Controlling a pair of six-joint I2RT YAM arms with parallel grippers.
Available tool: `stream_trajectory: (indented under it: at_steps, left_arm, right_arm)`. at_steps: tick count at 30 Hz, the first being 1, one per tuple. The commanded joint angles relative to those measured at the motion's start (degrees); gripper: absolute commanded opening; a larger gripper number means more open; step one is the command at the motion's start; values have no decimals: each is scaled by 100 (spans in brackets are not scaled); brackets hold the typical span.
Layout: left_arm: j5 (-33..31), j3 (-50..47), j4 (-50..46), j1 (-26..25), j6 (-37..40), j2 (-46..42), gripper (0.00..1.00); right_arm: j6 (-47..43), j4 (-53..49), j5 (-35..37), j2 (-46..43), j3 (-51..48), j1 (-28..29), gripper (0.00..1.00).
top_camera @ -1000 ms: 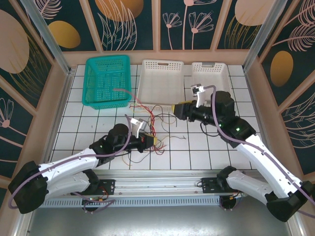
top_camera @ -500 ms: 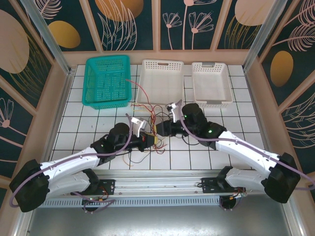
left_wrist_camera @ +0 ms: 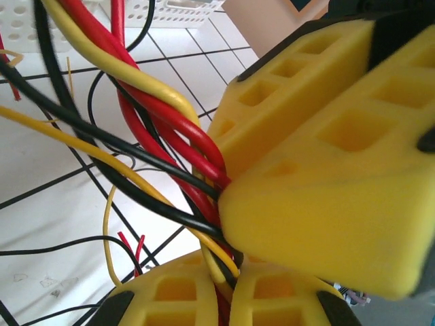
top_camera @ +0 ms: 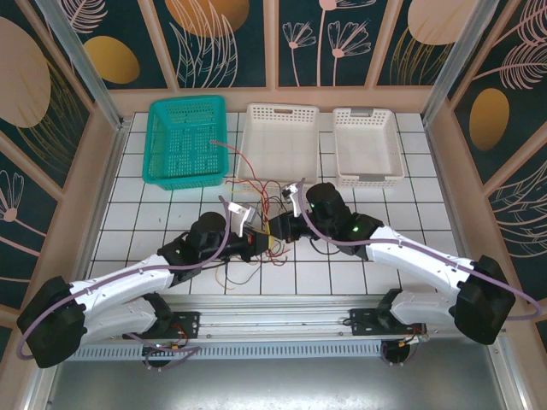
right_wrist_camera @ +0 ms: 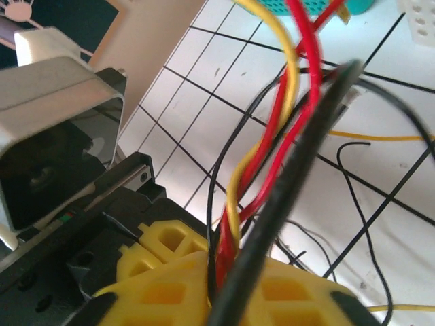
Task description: Untangle the cables
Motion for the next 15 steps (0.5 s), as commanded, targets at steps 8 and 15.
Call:
stream_trajectory:
  at_steps: [8,15]
  left_arm:
    - [12,169,27,-36,178,-354,21]
    - [-11,-3,-116,-29,232,-779,45]
  right_arm:
    - [-129,-176,604,-271,-17,61,0]
    - [-161,-252,641,-553,-33,-52,0]
